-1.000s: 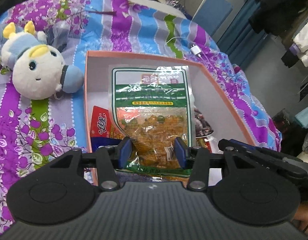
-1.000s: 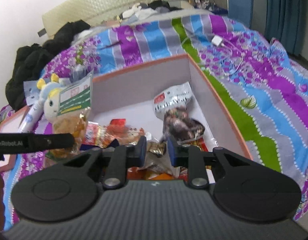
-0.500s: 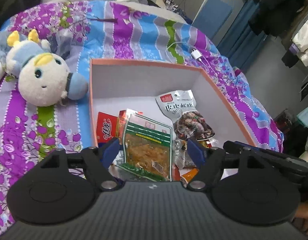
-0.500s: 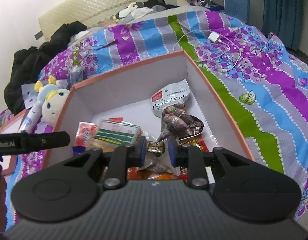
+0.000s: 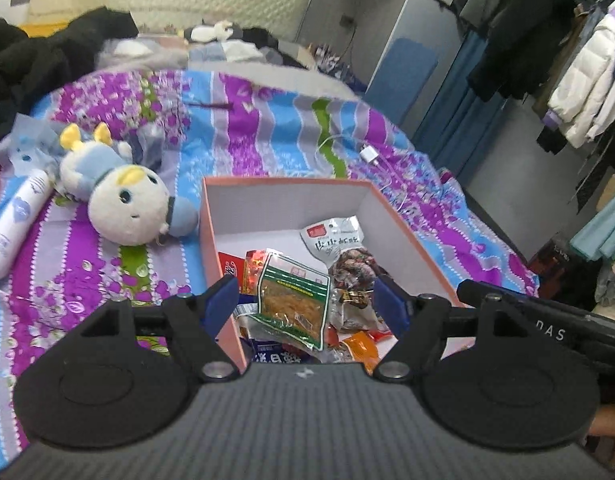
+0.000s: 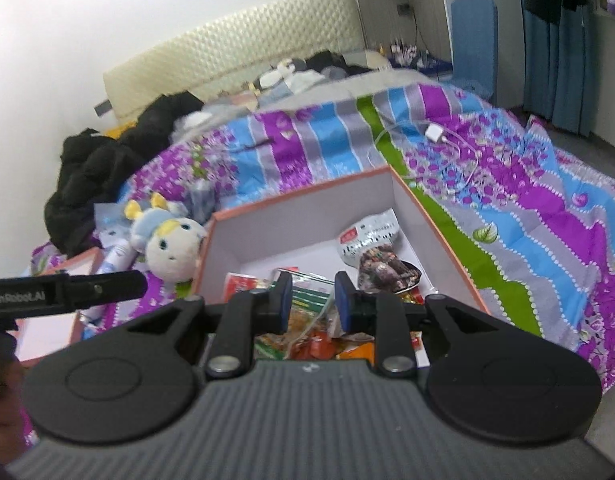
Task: Organize snacks
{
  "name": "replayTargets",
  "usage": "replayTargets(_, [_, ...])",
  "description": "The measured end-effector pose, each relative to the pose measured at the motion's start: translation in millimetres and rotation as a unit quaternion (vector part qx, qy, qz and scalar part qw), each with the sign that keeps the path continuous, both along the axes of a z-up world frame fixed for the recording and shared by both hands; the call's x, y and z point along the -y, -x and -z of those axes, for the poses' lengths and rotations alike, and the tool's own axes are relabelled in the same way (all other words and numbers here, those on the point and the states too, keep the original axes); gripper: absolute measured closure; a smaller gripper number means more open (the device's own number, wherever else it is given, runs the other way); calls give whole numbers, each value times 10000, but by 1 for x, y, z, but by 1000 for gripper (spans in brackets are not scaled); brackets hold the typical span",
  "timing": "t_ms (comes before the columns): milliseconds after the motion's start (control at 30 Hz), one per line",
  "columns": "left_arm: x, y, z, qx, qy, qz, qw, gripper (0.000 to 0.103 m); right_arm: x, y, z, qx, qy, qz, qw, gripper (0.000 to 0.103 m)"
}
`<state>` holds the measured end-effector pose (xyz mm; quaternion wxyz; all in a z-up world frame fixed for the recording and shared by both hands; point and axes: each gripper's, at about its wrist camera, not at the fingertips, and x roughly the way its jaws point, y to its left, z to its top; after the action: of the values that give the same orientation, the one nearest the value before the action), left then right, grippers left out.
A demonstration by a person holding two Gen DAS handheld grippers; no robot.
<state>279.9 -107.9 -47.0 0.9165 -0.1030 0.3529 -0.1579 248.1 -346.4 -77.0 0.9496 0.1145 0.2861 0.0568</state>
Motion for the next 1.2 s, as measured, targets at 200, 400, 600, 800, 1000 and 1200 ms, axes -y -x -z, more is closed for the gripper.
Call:
replayTargets(200, [-18, 50, -28, 249, 23, 10, 9997, 25, -16, 47, -25, 283, -31, 2, 9996, 77])
replayTargets(400, [-37, 103, -50, 533, 44, 25, 9986, 25, -33, 93, -43, 535, -2, -6, 9986, 77])
replayTargets(600, [-55, 147, -59, 696, 14, 25, 9976, 25, -47, 138, -50, 687, -60, 24, 9976, 77])
replayTargets(800, [-69, 188, -57, 744, 10, -9, 9972, 25, -61, 167, -51, 757, 17, -16, 9971, 76])
replayTargets(1000, [-77, 222, -51, 809, -82, -27, 9967, 25, -72, 188, -41, 767, 74, -16, 9970, 76])
replayTargets(1200, [-82, 237, -45, 815, -115, -57, 9966, 25, -78, 204, -33, 788, 102, 49, 9968, 76])
